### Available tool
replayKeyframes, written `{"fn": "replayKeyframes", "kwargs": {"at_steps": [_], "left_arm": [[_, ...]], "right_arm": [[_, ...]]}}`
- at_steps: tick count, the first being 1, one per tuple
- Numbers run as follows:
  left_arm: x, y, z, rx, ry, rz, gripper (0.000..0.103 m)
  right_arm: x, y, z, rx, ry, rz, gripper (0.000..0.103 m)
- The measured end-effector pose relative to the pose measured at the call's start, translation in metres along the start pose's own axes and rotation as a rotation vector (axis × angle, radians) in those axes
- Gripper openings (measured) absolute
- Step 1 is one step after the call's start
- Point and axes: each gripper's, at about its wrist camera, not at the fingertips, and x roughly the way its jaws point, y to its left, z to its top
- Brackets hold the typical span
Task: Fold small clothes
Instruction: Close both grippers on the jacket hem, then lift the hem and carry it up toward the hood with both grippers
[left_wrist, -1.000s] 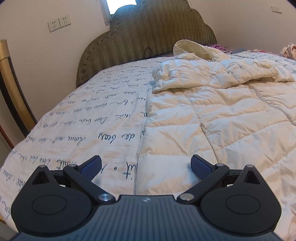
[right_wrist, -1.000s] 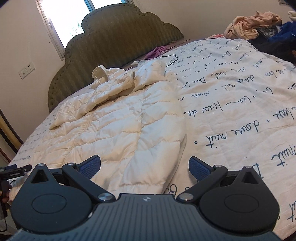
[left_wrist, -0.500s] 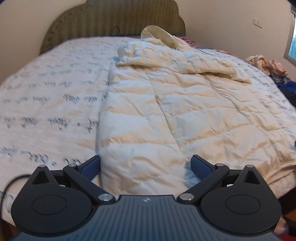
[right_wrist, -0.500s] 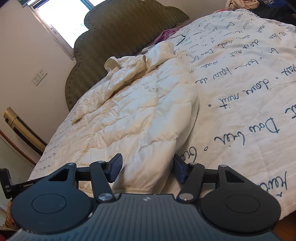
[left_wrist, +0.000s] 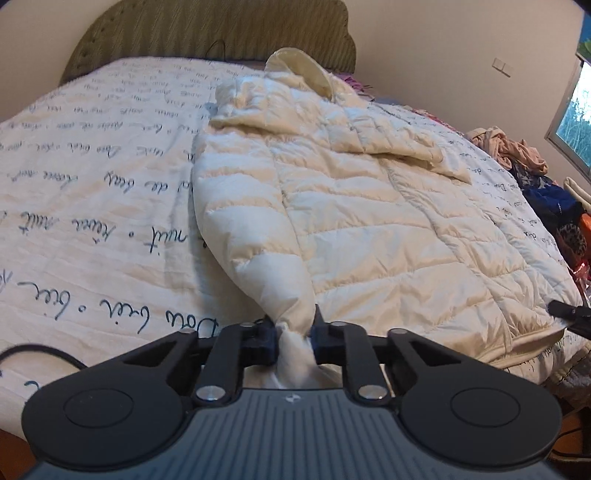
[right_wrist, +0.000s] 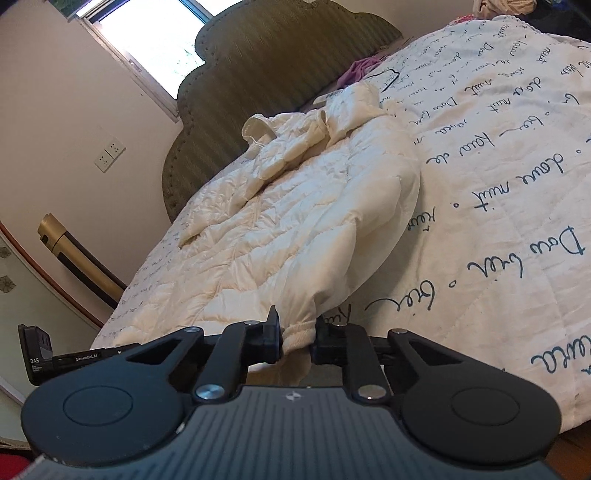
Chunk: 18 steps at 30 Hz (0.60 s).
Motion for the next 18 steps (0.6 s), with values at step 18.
{"fn": "replayKeyframes", "kwargs": {"at_steps": [18], "left_arm": [[-0.069, -0.011, 0.039, 0.042, -0.189, -0.048, 0.009]], "right_arm": [[-0.043, 0.039, 0.045, -0.141, -0.096, 0.113, 0.018]]}}
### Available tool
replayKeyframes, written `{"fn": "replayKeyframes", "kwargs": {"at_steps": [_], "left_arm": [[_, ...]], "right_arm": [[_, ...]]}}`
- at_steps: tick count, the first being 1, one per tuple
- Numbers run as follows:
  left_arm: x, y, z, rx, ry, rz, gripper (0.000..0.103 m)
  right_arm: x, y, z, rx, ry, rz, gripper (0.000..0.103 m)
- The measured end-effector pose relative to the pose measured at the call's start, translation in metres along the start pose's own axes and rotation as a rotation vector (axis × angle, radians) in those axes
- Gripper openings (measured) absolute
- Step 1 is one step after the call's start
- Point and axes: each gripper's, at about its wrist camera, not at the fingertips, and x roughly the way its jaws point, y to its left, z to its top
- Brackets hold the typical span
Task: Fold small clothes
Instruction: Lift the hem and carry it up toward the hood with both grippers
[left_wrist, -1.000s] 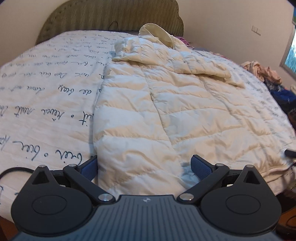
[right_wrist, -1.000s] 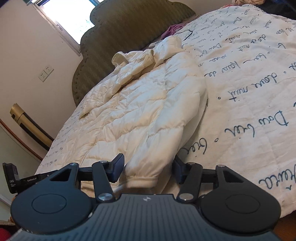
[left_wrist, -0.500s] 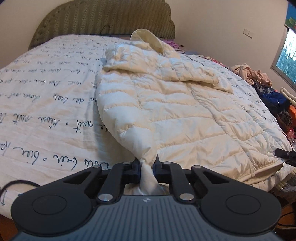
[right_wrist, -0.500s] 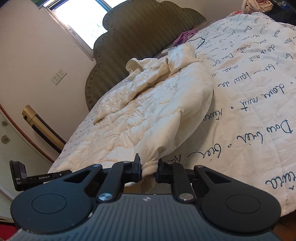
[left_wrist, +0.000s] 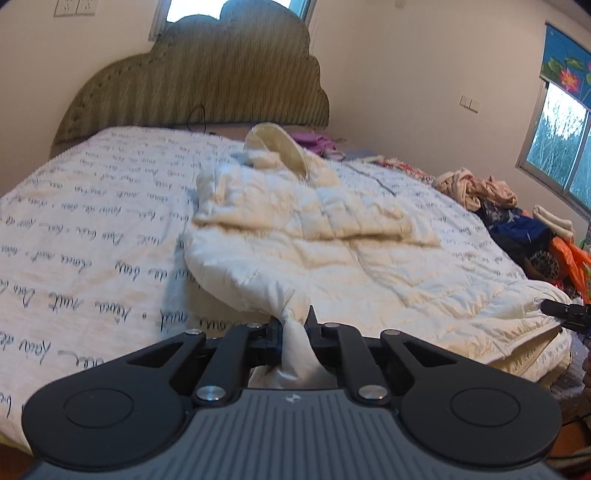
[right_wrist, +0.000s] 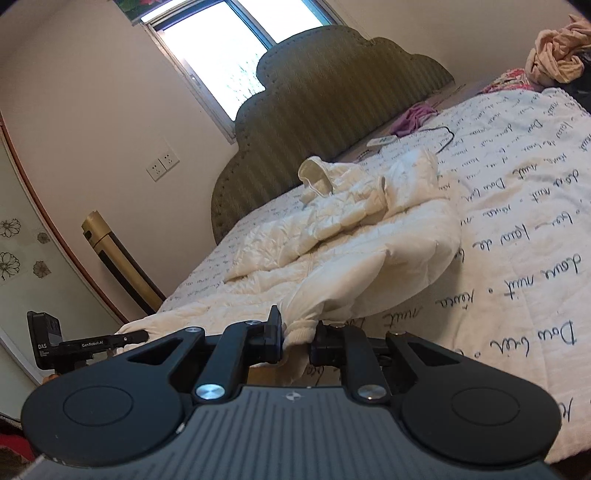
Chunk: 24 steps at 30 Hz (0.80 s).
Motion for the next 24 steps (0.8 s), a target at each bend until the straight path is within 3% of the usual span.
{"fn": "replayKeyframes", "kwargs": {"at_steps": [11, 24], "left_arm": [[0.011, -0.008, 0.051, -0.041, -0.168, 0.047, 0.01], [0.072, 0.001, 0.112, -0.069, -0.215, 0.128, 0.01]], "right_arm": [[0.026, 0.01, 0.063, -0.074, -0.142, 0.008, 0.018], [0.109, -0.008, 0.118, -0.069, -0.235, -0.047, 0.018]]}}
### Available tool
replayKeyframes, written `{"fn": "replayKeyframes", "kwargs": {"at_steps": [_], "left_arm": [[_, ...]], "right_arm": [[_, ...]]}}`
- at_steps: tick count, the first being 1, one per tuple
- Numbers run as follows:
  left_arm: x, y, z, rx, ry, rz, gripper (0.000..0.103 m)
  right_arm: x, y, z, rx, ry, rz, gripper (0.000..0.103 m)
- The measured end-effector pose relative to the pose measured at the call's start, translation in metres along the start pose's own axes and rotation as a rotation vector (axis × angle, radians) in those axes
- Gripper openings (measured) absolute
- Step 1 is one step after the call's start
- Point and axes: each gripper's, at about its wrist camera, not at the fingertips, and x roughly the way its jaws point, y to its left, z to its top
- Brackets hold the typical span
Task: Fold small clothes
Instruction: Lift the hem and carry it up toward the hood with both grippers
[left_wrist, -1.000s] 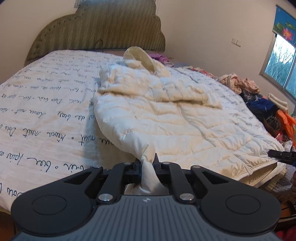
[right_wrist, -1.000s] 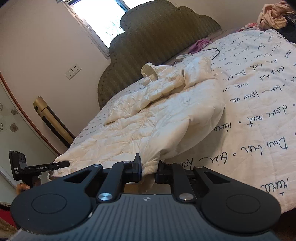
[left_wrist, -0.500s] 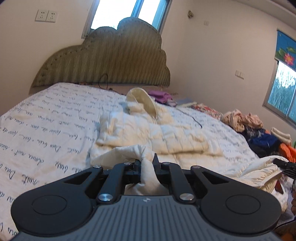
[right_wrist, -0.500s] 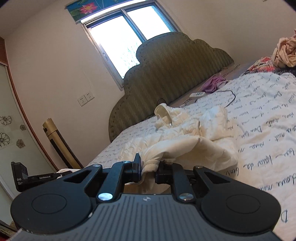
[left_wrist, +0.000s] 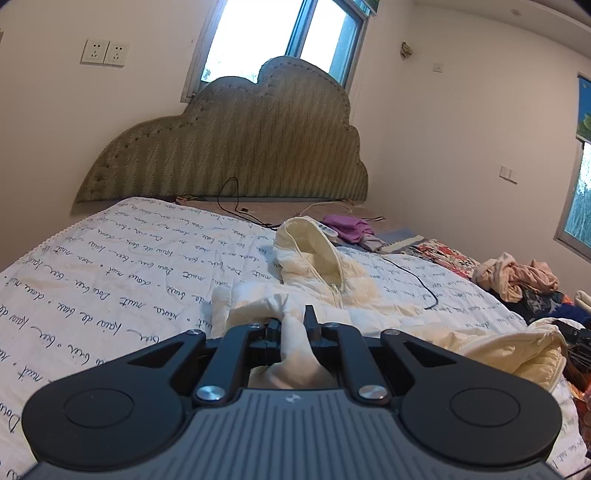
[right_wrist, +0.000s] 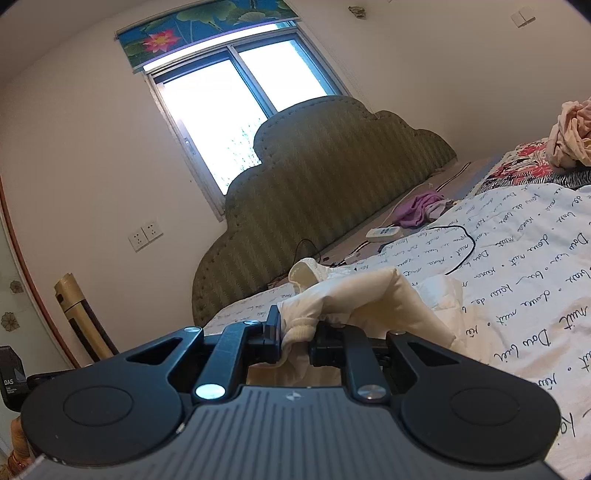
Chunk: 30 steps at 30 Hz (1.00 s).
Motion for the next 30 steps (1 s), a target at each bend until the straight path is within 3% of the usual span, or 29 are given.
{"fn": "replayKeyframes", "kwargs": {"at_steps": [9, 24, 29, 30], "left_arm": [[0.068, 0.002, 0.022, -0.006, 0.016, 0.042, 0.01], [0.208, 0.004, 0.03, 0.053, 0.099, 0.219, 0.01], [0.233, 0.01, 0.024, 0.04, 0.141, 0.229, 0.016], [0.236, 0.012, 0.024, 0.034, 0.152, 0.229, 0.018]], "right_arm": [[0.059, -0.017, 0.014, -0.002, 0.007, -0.048, 0.018], [0.195, -0.084, 0.024, 0.06, 0.089, -0.197, 0.019], [0.228, -0.106, 0.017, 0.141, 0.146, -0.246, 0.027], [0.232, -0.109, 0.015, 0.154, 0.156, -0.247, 0.034]]}}
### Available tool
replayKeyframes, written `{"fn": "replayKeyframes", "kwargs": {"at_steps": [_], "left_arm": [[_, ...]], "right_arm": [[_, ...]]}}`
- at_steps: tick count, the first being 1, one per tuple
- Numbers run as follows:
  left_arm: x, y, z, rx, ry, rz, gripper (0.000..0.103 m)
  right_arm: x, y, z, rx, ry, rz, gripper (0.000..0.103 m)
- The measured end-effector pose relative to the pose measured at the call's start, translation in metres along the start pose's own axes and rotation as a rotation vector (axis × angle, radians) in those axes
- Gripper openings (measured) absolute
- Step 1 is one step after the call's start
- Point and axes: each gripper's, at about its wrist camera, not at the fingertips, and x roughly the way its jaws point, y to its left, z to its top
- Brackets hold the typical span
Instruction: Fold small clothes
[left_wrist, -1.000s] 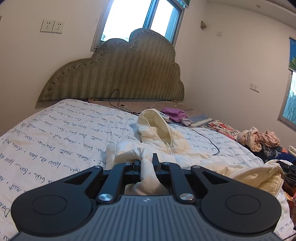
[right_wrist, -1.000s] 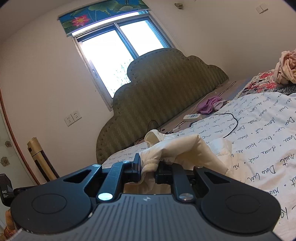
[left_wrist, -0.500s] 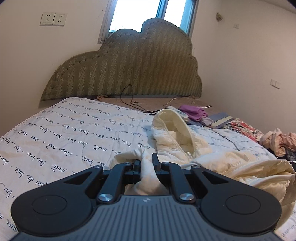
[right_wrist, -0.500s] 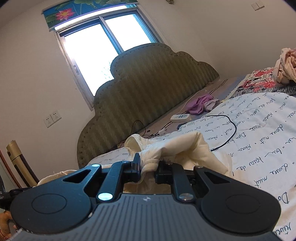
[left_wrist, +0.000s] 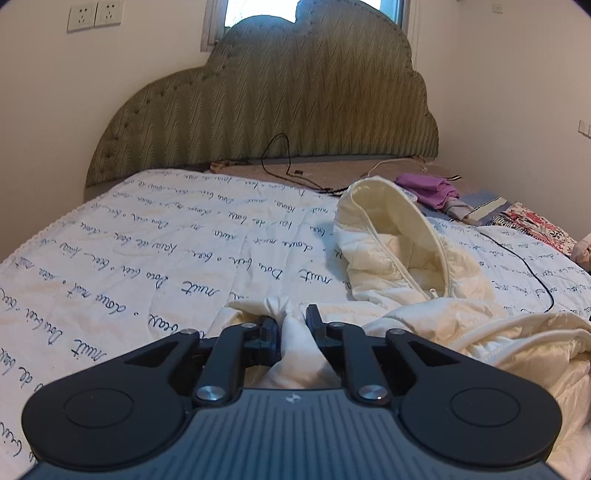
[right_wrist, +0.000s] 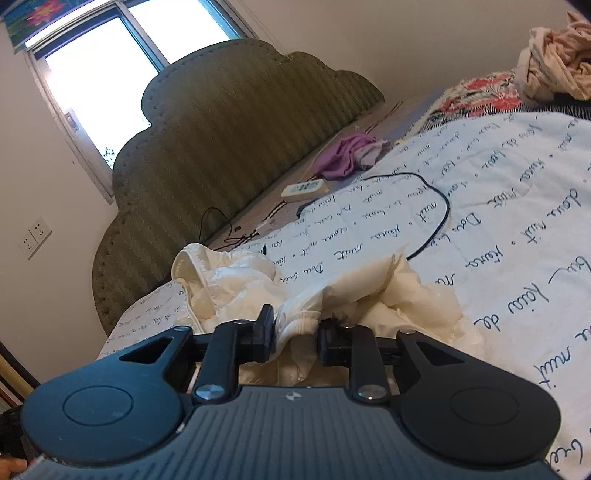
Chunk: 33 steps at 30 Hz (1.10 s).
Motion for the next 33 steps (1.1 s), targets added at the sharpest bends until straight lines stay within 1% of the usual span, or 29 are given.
{"fn": "replayKeyframes", "kwargs": {"at_steps": [1, 2, 3, 4, 5, 6, 7, 8, 10, 11, 13, 14, 16, 17, 19, 22, 24, 25, 27, 29, 30, 31, 33], "left_arm": [[0.003, 0.001, 0.0, -0.006, 0.014, -0.004, 0.026], [0.003, 0.002, 0.0, -0.013, 0.024, -0.011, 0.035], [0.004, 0.003, 0.0, -0.023, 0.03, -0.015, 0.042], [0.004, 0.005, 0.002, -0.036, 0.033, -0.016, 0.057], [0.002, 0.007, 0.003, -0.05, 0.029, -0.011, 0.068], [0.001, 0.01, 0.005, -0.068, 0.023, -0.007, 0.074], [-0.001, 0.014, 0.008, -0.092, 0.02, -0.008, 0.083], [-0.004, 0.017, 0.011, -0.121, 0.01, -0.008, 0.087], [-0.011, 0.023, 0.018, -0.164, -0.037, 0.033, 0.091], [-0.014, 0.026, 0.022, -0.178, -0.059, 0.057, 0.091], [-0.018, 0.028, 0.028, -0.188, -0.084, 0.089, 0.091], [-0.019, 0.028, 0.03, -0.184, -0.09, 0.1, 0.091], [-0.018, 0.023, 0.032, -0.153, -0.09, 0.102, 0.091], [-0.015, 0.018, 0.031, -0.125, -0.084, 0.091, 0.091], [-0.005, 0.004, 0.027, -0.046, -0.051, 0.084, 0.091], [0.02, -0.019, 0.015, 0.096, 0.006, 0.149, 0.092], [0.04, -0.025, 0.007, 0.144, 0.054, 0.216, 0.092], [0.05, -0.024, 0.002, 0.15, 0.084, 0.239, 0.092], [0.065, -0.016, -0.005, 0.123, 0.126, 0.244, 0.094], [0.069, -0.004, -0.009, 0.057, 0.151, 0.231, 0.094], [0.065, 0.002, -0.008, 0.014, 0.147, 0.216, 0.094], [0.058, 0.009, -0.005, -0.032, 0.128, 0.199, 0.094], [0.043, 0.019, 0.002, -0.1, 0.055, 0.194, 0.094]], "right_arm": [[0.004, -0.001, -0.001, 0.004, 0.006, -0.001, 0.044], [0.006, -0.002, -0.001, 0.004, 0.01, 0.002, 0.049], [0.008, -0.002, -0.002, 0.003, 0.011, 0.007, 0.06], [0.008, -0.001, -0.003, 0.002, 0.006, 0.015, 0.07], [0.006, 0.0, -0.002, 0.001, -0.007, 0.031, 0.074], [0.004, 0.001, -0.002, -0.002, -0.024, 0.043, 0.08], [0.001, 0.004, -0.002, -0.006, -0.043, 0.048, 0.082], [-0.003, 0.006, -0.001, -0.015, -0.067, 0.052, 0.083], [-0.009, 0.013, 0.0, -0.048, -0.105, 0.064, 0.088], [-0.012, 0.018, 0.001, -0.08, -0.117, 0.07, 0.088], [-0.015, 0.031, 0.0, -0.168, -0.11, 0.083, 0.088], [-0.015, 0.041, -0.002, -0.237, -0.085, 0.086, 0.088], [-0.006, 0.06, -0.011, -0.381, -0.017, 0.062, 0.089], [0.001, 0.07, -0.018, -0.457, 0.026, 0.04, 0.089], [0.017, 0.083, -0.027, -0.531, 0.068, -0.026, 0.088], [0.042, 0.082, -0.025, -0.502, 0.094, -0.127, 0.089], [0.061, 0.073, -0.019, -0.462, 0.122, -0.19, 0.09], [0.071, 0.067, -0.018, -0.449, 0.139, -0.218, 0.09], [0.091, 0.056, -0.026, -0.458, 0.195, -0.25, 0.093], [0.102, 0.058, -0.039, -0.524, 0.226, -0.266, 0.097], [0.102, 0.062, -0.044, -0.56, 0.223, -0.279, 0.098], [0.102, 0.067, -0.047, -0.598, 0.219, -0.295, 0.098], [0.094, 0.075, -0.048, -0.627, 0.19, -0.296, 0.098]]}}
